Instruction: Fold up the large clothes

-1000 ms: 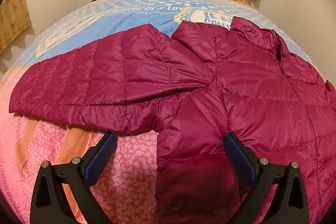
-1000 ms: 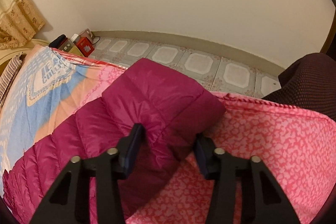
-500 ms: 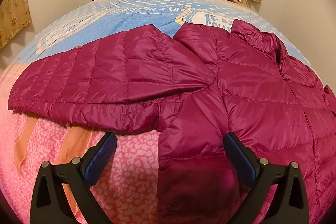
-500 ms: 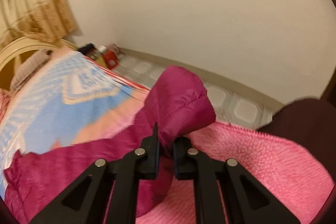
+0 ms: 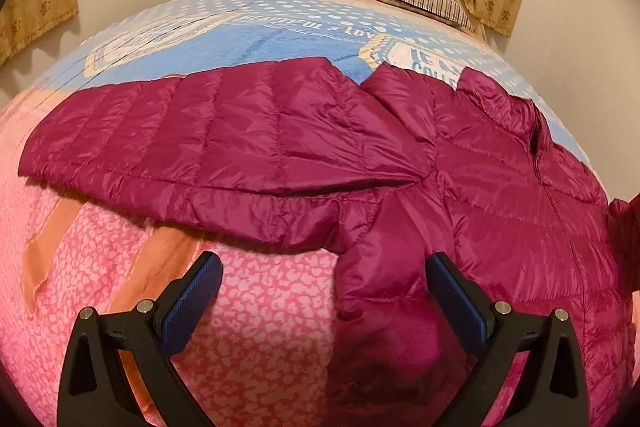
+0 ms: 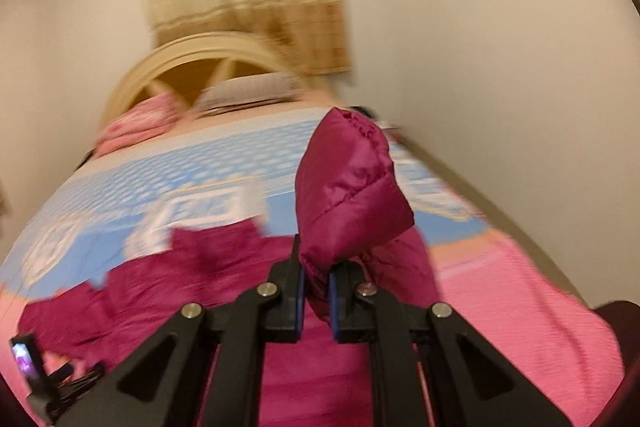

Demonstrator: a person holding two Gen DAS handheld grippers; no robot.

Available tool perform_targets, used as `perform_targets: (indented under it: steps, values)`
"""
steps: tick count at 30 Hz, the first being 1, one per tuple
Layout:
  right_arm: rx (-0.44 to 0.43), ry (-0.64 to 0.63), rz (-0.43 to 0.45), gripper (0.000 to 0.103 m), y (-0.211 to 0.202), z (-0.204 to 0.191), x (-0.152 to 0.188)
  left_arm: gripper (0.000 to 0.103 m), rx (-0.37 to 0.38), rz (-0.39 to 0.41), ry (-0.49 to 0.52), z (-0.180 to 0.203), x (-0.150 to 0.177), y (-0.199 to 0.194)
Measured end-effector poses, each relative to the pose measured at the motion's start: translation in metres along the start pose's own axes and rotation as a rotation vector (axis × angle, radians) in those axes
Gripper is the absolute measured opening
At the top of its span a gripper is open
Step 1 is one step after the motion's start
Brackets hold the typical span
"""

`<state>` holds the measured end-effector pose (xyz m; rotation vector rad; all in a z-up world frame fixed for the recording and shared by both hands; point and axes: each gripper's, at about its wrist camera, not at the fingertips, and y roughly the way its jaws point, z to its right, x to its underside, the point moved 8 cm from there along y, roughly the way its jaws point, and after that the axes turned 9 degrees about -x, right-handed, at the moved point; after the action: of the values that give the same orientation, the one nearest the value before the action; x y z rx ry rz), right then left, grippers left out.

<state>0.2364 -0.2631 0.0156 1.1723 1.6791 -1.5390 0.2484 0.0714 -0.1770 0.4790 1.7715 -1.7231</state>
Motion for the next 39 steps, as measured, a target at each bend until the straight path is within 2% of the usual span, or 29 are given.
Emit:
perform_targets:
  steps: [4, 7, 14, 17, 19, 20, 21, 25, 27, 30, 32, 35, 39]
  values:
    - [-0.091, -0.072, -0.037, 0.012, 0.035, -0.064, 0.025, 0.102, -0.008, 0.0, 0.009, 0.001, 0.0, 0.001]
    - [-0.157, -0.075, -0.094, 0.012, 0.058, -0.096, 0.054, 0.102, -0.002, 0.0, 0.006, 0.001, 0.0, 0.001]
    - [-0.286, -0.067, -0.256, 0.012, 0.102, -0.142, 0.115, 0.102, 0.013, 0.0, -0.007, 0.001, -0.002, 0.002]
    - [-0.329, -0.06, -0.308, 0.019, 0.101, -0.151, 0.133, 0.102, 0.013, -0.001, -0.005, 0.001, -0.002, 0.003]
    - [-0.366, -0.049, -0.35, 0.047, 0.106, -0.156, 0.143, 0.102, 0.016, -0.002, -0.005, 0.002, -0.003, 0.003]
    - [-0.386, -0.036, -0.38, 0.076, 0.109, -0.158, 0.148, 0.102, 0.017, -0.002, -0.005, 0.002, -0.003, 0.003]
    - [-0.406, -0.023, -0.39, 0.085, 0.105, -0.158, 0.15, 0.102, 0.018, -0.002, -0.006, 0.002, -0.003, 0.004]
    - [-0.459, -0.029, -0.287, 0.083, 0.075, -0.153, 0.128, 0.102, 0.019, -0.002, -0.007, 0.002, -0.003, 0.004]
    - [-0.431, -0.051, -0.211, 0.074, 0.06, -0.142, 0.108, 0.102, 0.019, -0.001, -0.007, 0.002, -0.003, 0.004]
    - [-0.277, -0.083, -0.146, 0.065, 0.054, -0.099, 0.083, 0.102, 0.017, -0.001, -0.006, 0.002, -0.003, 0.004]
    - [-0.192, -0.055, -0.156, 0.056, 0.063, -0.065, 0.079, 0.102, 0.017, -0.001, -0.005, 0.001, -0.003, 0.004]
    - [-0.026, 0.035, -0.221, 0.054, 0.082, 0.009, 0.09, 0.102, 0.012, -0.001, -0.002, 0.002, -0.003, 0.004]
    - [-0.029, 0.203, -0.289, 0.053, 0.091, 0.066, 0.122, 0.102, 0.0, -0.002, 0.006, 0.004, -0.003, 0.005]
